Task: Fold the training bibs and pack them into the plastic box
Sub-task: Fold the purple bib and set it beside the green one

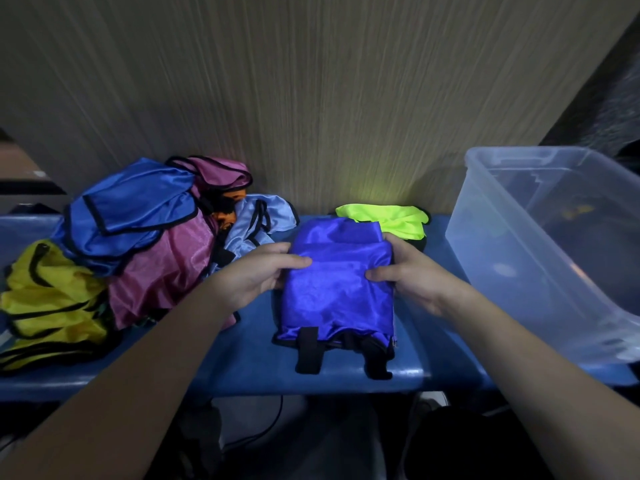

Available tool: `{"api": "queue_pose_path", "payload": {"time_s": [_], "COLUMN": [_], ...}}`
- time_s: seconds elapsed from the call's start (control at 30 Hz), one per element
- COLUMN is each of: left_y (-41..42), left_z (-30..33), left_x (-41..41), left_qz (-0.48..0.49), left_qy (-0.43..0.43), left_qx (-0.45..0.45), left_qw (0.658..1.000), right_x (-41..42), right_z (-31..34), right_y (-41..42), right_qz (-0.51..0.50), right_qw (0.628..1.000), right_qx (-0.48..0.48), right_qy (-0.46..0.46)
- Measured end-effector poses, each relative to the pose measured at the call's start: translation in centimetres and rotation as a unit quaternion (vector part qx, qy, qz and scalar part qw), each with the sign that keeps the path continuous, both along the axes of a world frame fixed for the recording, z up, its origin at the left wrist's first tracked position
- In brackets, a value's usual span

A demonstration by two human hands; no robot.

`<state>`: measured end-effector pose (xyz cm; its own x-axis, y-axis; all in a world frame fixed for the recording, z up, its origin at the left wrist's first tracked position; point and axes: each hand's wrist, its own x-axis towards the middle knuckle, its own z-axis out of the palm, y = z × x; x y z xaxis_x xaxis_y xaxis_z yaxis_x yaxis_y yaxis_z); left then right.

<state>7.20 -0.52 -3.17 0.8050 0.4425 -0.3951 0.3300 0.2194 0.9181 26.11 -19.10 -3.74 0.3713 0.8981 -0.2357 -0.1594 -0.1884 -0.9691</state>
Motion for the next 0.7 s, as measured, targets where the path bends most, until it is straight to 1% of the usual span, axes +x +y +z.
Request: {"api": "queue_pose_path", "payload": {"time_s": [0.07, 0.2, 0.3, 0.37, 0.43, 0.63, 0.7], "left_y": [0.0, 0.0, 0.2, 0.5, 0.4, -0.4, -0.3], "left_z": [0.0, -0.3, -0.4, -0.6, -0.6, 0.0, -0.1], "left_x": [-0.2, -0.4, -0.5, -0.5, -0.6, -0.8, -1.0], "left_qz": [-0.015, -0.043, -0.041, -0.035, -0.032, -0.025, -0.031], "left_qy": [0.006, 0.033, 0.046, 0.05, 0.042, -0.006, -0.019], "left_qx": [0.004, 0.055, 0.089, 0.092, 0.077, -0.001, -0.012], "left_qw": [1.0, 0.997, 0.994, 0.994, 0.996, 1.0, 0.999], "right_x": [0.2, 0.6, 0.9, 0.9, 0.8, 0.5, 0.6], "right_z": [0.0, 0.1, 0.2, 0.4, 0.5, 0.8, 0.8], "right_y": [-0.1, -0.1, -0.3, -0.3, -0.4, -0.5, -0.6], "right_qz": [-0.002, -0.001, 0.002, -0.007, -0.016, -0.034, -0.035], "right_qw": [1.0, 0.999, 0.996, 0.992, 0.994, 0.999, 0.999], "right_qx": [-0.001, -0.01, -0.023, -0.046, -0.049, -0.023, -0.012], "right_qy": [-0.011, -0.048, -0.09, -0.116, -0.096, 0.013, 0.023]}}
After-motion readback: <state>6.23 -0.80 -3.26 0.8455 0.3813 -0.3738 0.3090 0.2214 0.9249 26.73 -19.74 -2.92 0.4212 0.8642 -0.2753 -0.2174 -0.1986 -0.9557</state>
